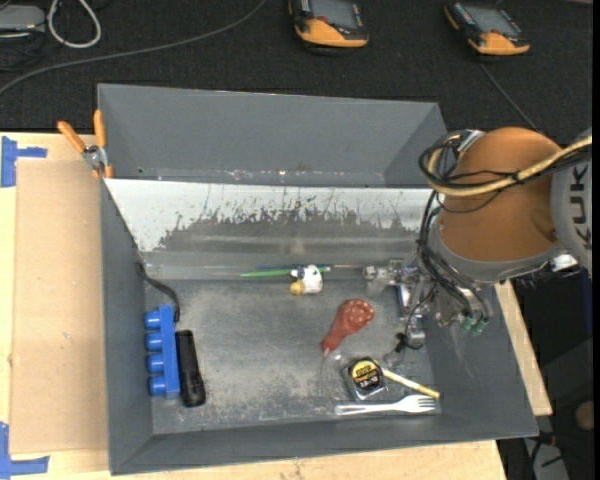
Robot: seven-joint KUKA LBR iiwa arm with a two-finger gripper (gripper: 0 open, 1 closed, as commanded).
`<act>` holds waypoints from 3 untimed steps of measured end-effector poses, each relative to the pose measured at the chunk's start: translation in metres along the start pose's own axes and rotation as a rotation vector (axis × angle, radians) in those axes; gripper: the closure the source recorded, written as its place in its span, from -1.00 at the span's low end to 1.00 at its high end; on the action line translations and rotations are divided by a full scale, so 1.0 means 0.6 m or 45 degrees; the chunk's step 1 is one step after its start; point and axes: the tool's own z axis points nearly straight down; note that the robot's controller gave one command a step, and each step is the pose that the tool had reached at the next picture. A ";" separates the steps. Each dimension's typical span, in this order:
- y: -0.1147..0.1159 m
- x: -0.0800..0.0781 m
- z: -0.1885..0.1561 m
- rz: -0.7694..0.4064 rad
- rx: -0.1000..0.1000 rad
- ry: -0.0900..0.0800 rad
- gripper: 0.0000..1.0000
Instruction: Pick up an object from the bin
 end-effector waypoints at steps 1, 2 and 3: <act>0.000 -0.003 -0.007 -0.002 0.001 -0.010 -1.00; -0.006 -0.053 0.108 -0.138 0.001 -0.012 -1.00; 0.000 -0.110 0.091 -0.457 0.003 -0.019 -1.00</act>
Offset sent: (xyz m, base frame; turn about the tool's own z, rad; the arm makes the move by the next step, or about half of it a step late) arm 0.0558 -0.0086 -0.1334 -0.2040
